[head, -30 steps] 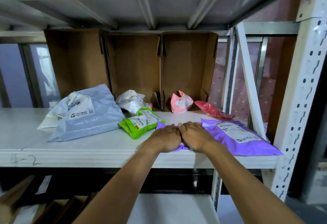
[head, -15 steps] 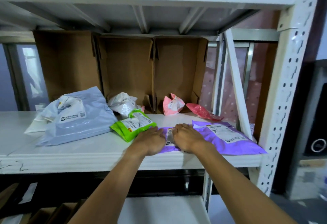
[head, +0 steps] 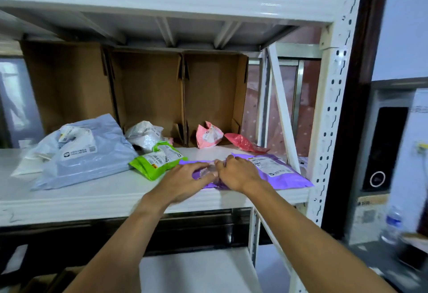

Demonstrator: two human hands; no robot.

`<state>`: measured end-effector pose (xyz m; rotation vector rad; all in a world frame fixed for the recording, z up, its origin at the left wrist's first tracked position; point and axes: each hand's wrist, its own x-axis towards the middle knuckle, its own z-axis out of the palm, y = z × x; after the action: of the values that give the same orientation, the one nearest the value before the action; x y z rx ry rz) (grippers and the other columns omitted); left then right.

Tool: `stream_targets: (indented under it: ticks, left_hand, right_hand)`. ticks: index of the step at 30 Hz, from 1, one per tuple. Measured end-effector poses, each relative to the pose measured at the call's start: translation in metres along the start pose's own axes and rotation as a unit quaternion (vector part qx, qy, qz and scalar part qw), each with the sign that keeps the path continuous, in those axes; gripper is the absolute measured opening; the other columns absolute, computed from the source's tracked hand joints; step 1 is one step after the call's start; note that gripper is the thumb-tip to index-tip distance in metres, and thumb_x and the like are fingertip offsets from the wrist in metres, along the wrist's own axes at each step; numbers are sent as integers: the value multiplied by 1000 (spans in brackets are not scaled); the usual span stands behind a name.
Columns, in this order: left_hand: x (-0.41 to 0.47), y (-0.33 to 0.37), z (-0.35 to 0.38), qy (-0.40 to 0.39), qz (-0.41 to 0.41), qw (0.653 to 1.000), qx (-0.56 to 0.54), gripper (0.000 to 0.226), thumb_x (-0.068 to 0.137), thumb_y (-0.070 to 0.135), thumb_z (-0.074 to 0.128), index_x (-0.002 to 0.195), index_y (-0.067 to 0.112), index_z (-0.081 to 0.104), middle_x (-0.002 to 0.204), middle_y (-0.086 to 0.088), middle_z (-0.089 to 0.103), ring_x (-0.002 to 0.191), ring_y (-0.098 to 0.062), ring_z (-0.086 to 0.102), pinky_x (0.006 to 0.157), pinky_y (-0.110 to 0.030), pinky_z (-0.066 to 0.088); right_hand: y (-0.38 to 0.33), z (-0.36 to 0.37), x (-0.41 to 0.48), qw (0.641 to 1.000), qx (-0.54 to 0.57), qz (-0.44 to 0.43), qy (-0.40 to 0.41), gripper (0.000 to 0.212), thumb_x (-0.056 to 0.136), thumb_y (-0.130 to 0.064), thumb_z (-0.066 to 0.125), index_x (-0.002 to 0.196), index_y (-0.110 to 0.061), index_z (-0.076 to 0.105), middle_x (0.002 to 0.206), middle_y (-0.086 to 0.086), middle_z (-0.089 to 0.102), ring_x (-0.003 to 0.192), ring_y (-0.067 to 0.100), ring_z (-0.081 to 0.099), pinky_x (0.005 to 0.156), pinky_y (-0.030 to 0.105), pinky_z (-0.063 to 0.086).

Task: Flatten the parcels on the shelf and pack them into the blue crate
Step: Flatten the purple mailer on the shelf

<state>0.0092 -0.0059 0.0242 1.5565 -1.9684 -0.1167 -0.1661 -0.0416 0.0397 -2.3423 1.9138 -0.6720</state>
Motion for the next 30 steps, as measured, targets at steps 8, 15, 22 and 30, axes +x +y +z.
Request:
stream_targets:
  ticks: [8,15,22,30]
  left_hand:
    - [-12,3,3,-84,-15,995,42,104,70,76,70,156,34,28,157,11,39,142,-14,39,112,-27,34]
    - [-2,3,7,-66,-54,996,13,91,76,85,51,154,44,27,149,8,51,133,-21,49,106,-35,44]
    - [10,20,19,-31,-3,999,16,88,84,69,60,157,41,19,153,7,45,136,-21,45,107,-33,41]
    - [39,74,50,-25,72,997,9,78,92,63,54,157,41,17,157,4,41,137,-26,46,103,-34,42]
  right_hand:
    - [-6,-11,8,991,111,14,-67,51,101,-49,36,125,-9,59,133,14,59,119,32,54,95,39,42]
    - [-15,-19,10,975,217,-18,-46,61,89,-9,56,148,-13,43,146,12,51,131,30,49,107,37,42]
    - [5,-30,11,968,245,-45,25,59,84,2,48,137,-21,59,141,7,58,118,28,60,97,43,53]
    - [69,-56,1,962,240,23,126,54,79,3,45,119,-21,72,131,12,63,102,33,67,87,39,55]
